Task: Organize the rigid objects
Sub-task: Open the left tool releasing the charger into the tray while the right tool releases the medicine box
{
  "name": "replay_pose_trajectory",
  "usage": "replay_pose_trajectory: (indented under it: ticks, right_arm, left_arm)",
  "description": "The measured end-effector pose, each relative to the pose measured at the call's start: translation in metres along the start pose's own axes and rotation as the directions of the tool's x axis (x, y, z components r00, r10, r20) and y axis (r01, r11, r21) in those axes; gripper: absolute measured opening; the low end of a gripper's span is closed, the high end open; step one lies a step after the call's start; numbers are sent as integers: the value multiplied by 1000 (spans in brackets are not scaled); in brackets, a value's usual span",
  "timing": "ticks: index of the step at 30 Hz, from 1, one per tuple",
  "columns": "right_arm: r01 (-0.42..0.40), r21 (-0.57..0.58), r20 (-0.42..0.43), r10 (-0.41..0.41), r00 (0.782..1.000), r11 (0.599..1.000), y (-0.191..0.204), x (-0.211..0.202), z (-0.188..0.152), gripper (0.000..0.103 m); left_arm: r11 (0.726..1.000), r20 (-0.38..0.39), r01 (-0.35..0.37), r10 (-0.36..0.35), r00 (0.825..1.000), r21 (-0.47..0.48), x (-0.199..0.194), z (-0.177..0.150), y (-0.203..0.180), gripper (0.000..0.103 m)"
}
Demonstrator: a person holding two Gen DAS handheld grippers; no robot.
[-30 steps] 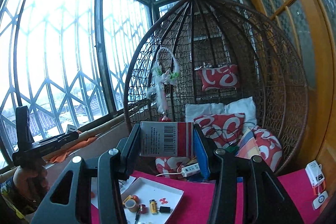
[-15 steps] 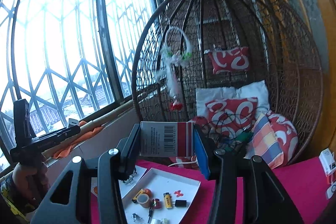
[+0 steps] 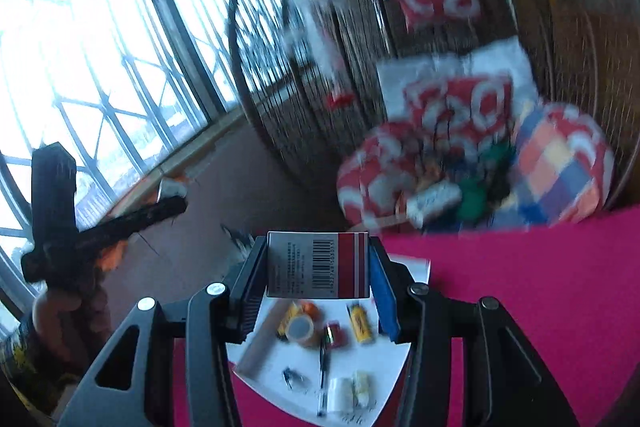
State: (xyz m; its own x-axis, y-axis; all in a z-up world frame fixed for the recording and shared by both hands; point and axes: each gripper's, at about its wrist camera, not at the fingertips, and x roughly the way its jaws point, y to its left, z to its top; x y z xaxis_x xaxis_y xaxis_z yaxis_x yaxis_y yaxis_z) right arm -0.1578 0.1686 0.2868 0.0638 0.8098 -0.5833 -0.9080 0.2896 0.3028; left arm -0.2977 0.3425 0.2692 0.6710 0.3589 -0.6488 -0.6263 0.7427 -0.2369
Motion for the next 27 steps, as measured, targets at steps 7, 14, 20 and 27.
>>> replay_pose_trajectory:
  ticks: [7, 14, 20, 27]
  right_arm:
    - [60, 6, -263, -57, 963, 998, -13, 81, -61, 48]
    - [105, -52, -418, -117, 901, 993, -10, 132, -98, 48]
    - [125, -92, -404, -152, 902, 988, -1, 140, -94, 49]
    - [121, -144, -338, -164, 927, 982, 12, 136, -89, 103]
  left_arm:
    - [1000, -322, -10, 6, 947, -11, 126, -48, 20, 36]
    - [999, -404, -34, 16, 915, -36, 154, -75, 29, 36]
    - [998, -389, -50, 32, 921, -34, 149, -70, 31, 38]
    - [989, -306, -144, 129, 943, -26, 137, -64, 35, 93]
